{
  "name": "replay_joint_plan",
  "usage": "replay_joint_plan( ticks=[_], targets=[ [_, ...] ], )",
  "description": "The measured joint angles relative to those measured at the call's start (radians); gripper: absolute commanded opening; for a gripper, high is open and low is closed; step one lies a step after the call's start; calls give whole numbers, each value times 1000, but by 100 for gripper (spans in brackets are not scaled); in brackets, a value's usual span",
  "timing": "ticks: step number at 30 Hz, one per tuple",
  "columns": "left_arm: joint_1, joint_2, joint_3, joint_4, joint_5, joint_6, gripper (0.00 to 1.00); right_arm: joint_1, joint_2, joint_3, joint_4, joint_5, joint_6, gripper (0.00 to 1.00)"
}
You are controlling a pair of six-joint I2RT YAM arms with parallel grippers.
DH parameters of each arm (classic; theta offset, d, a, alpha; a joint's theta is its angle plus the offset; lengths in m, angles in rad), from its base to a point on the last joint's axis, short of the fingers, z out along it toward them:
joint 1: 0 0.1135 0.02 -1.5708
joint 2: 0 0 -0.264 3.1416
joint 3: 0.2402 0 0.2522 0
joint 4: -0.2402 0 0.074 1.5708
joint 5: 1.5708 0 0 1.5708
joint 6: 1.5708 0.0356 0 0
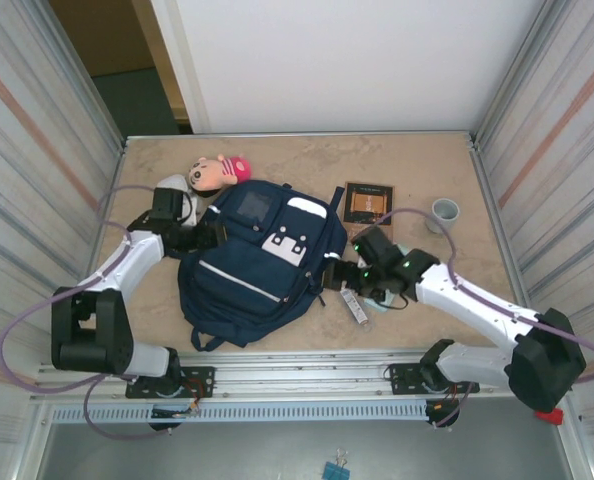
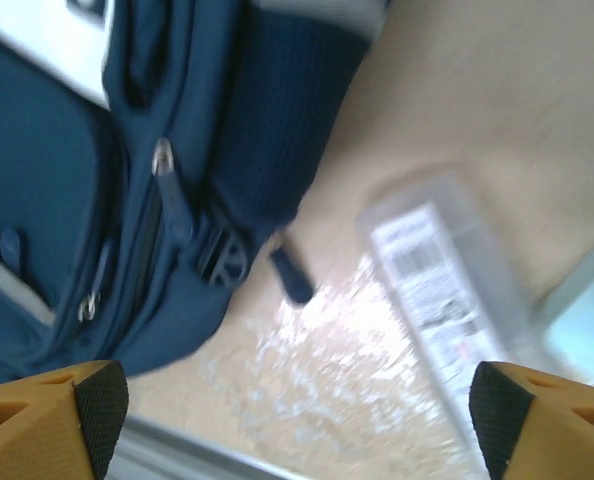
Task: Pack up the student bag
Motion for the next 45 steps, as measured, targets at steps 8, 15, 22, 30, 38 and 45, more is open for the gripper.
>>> replay_joint_plan(
  ticks=[8, 15, 22, 30, 38, 45],
  targets=[
    [3, -21, -103, 47, 13, -66, 53, 92, 222, -13, 243, -27, 164, 77],
    [3, -73, -188, 98, 19, -106, 49, 90, 405, 62, 337, -41, 182, 75],
    [-8, -142, -249, 135, 2, -143, 49, 3, 492, 125, 377, -75, 151, 75],
    [-65, -208, -312, 138, -6, -195, 52, -92, 599, 225, 433, -85, 82, 75],
    [-131, -322, -291, 52, -38, -186, 71, -146, 554, 225, 433, -76, 24, 87],
    [-154, -457, -146, -53, -71, -1, 75, -161, 230, 146, 347, -17, -26, 91]
  ],
)
